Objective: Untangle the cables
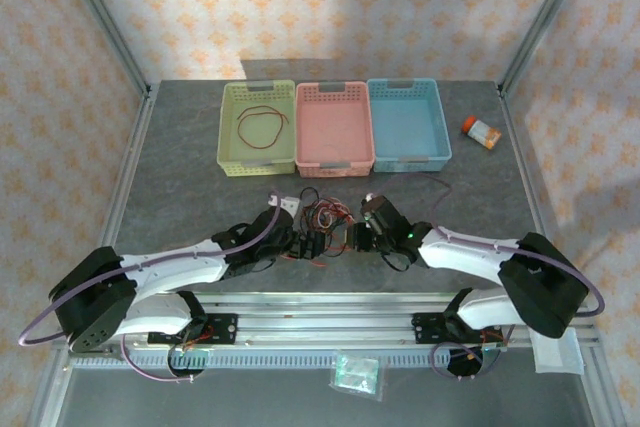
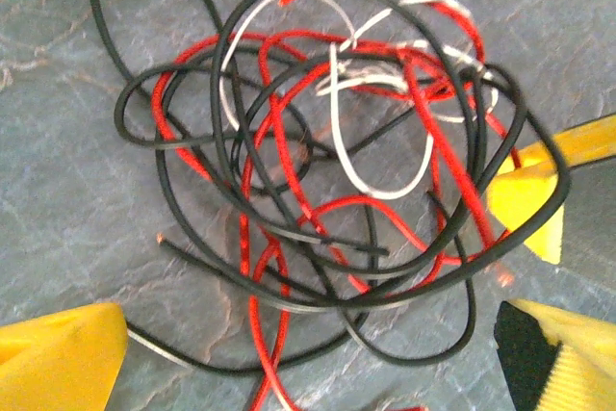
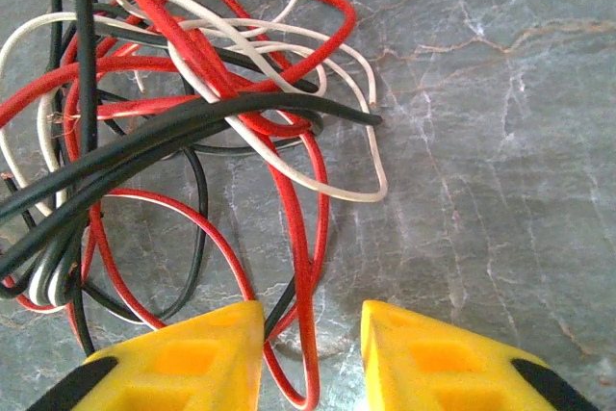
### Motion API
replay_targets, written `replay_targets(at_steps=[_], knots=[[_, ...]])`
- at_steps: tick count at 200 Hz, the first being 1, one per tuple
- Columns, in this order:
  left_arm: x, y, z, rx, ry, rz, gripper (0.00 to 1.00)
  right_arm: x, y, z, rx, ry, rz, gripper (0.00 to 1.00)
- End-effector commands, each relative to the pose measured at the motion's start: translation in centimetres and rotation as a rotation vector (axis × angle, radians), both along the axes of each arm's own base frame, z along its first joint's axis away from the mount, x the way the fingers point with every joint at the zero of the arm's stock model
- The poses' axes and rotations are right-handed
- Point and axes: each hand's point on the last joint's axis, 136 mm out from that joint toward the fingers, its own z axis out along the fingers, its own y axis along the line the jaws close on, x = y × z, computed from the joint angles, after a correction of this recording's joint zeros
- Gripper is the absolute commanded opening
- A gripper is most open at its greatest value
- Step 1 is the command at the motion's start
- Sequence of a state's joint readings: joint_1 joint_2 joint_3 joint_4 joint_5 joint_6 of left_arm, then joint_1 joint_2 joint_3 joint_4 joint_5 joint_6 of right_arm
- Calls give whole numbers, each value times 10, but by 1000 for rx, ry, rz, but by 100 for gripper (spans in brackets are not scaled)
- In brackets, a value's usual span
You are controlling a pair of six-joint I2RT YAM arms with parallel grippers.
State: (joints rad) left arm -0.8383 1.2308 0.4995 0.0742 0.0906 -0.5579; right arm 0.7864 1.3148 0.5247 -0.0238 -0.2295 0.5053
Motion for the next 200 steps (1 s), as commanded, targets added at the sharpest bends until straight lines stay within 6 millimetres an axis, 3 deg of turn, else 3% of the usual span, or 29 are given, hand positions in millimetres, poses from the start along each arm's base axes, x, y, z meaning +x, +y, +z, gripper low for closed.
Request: replay_targets(at_steps=[1, 49, 85, 131, 200], knots=[[14, -11, 24, -40, -90, 3, 99, 4, 0, 2, 10, -21, -1, 26], [11, -24, 18, -51, -73, -57, 99, 4, 0, 11, 22, -41, 9, 15], [28, -15, 6, 58, -59, 33, 99, 6, 6, 26, 40, -64, 34, 8], [38, -33, -1, 42, -35, 27, 99, 11, 17, 54, 78, -95, 64, 0], [54, -25, -17, 38, -7, 188, 99, 1, 17, 95, 149, -158, 109, 0]])
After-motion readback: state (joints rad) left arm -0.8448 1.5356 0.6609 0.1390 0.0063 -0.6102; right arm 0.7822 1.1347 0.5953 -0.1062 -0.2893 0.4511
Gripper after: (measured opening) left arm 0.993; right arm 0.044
